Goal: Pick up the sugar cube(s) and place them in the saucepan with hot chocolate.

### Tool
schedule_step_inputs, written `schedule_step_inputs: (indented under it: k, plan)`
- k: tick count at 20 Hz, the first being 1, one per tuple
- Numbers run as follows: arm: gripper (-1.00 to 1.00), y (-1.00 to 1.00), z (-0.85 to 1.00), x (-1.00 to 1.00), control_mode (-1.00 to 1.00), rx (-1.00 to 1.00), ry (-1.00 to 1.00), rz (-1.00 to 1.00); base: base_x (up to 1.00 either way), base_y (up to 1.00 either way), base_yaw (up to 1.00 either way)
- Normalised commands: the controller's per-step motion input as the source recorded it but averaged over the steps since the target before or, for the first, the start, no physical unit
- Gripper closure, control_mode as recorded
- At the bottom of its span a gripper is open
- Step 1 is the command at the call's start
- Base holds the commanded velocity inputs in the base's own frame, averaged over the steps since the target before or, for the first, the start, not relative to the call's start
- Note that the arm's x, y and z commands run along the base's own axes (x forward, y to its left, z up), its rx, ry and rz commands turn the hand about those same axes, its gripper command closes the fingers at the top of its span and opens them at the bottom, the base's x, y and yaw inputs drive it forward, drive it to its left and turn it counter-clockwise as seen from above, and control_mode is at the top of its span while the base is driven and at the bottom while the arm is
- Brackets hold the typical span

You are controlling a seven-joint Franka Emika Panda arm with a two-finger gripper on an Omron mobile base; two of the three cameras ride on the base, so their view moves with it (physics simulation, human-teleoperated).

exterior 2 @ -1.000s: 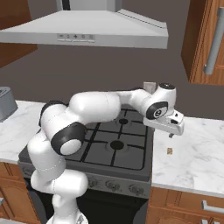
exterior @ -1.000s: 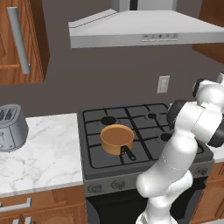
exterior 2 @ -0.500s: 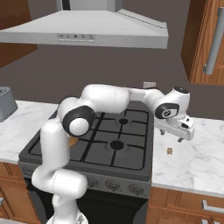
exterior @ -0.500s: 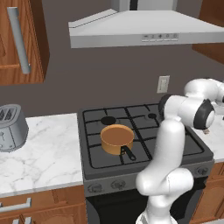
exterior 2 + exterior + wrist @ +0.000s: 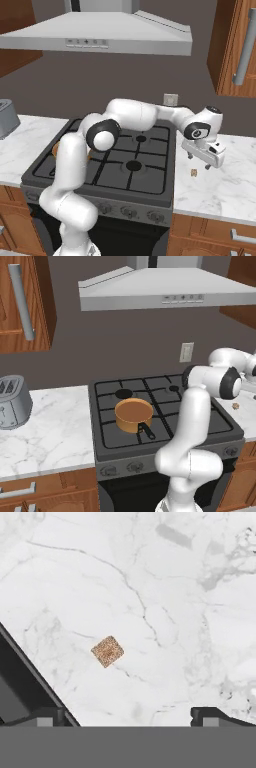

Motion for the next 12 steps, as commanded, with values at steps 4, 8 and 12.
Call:
schedule_step_inputs:
  k: [4, 8, 12]
  plan:
    - [-1.0, 0.0, -0.1, 0.08, -1.0, 0.02, 0.0, -0.03, 0.0, 0.0, 0.0]
    - [-1.0, 0.0, -0.24, 0.02, -1.0, 0.02, 0.0, 0.0, 0.0, 0.0, 0.0]
    - [-1.0, 0.0, -0.23, 0.0, -1.0, 0.0, 0.0, 0.0, 0.0, 0.0, 0.0]
